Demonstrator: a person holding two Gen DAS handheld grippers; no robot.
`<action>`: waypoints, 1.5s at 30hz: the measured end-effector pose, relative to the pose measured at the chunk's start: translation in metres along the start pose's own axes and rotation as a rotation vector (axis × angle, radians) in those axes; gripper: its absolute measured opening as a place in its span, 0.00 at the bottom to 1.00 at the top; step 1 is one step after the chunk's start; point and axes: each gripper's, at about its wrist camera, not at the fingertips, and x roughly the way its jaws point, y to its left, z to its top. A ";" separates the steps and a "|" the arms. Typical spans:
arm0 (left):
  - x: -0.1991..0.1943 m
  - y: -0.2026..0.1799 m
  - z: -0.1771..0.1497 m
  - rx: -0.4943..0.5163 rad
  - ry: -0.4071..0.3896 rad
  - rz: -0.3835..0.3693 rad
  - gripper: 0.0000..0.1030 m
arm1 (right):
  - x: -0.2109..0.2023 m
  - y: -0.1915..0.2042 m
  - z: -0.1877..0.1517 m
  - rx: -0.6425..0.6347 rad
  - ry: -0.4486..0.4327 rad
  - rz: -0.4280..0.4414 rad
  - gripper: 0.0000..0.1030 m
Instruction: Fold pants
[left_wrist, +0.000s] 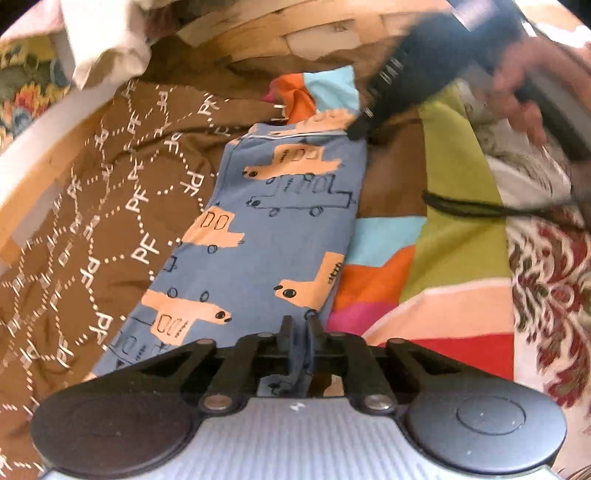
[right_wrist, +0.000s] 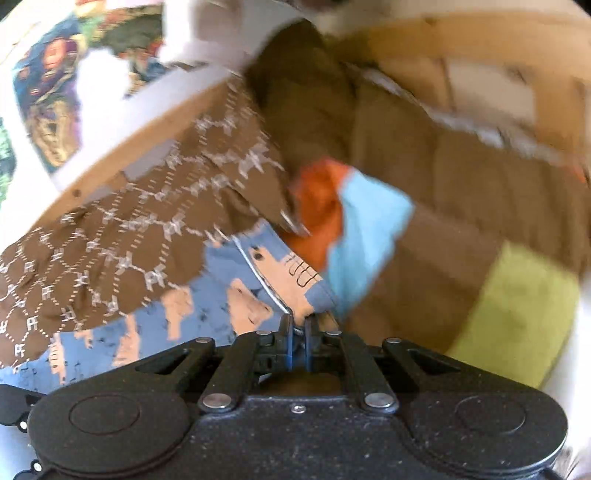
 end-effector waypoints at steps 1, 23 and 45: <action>-0.002 0.007 0.001 -0.031 0.001 -0.022 0.22 | 0.000 -0.002 -0.005 0.029 -0.005 -0.006 0.17; 0.126 0.095 0.177 -0.175 0.119 -0.238 0.15 | -0.008 -0.011 -0.014 0.079 -0.179 0.030 0.16; 0.132 0.062 0.174 -0.058 0.078 -0.019 0.33 | -0.005 -0.007 -0.019 0.002 -0.114 -0.045 0.15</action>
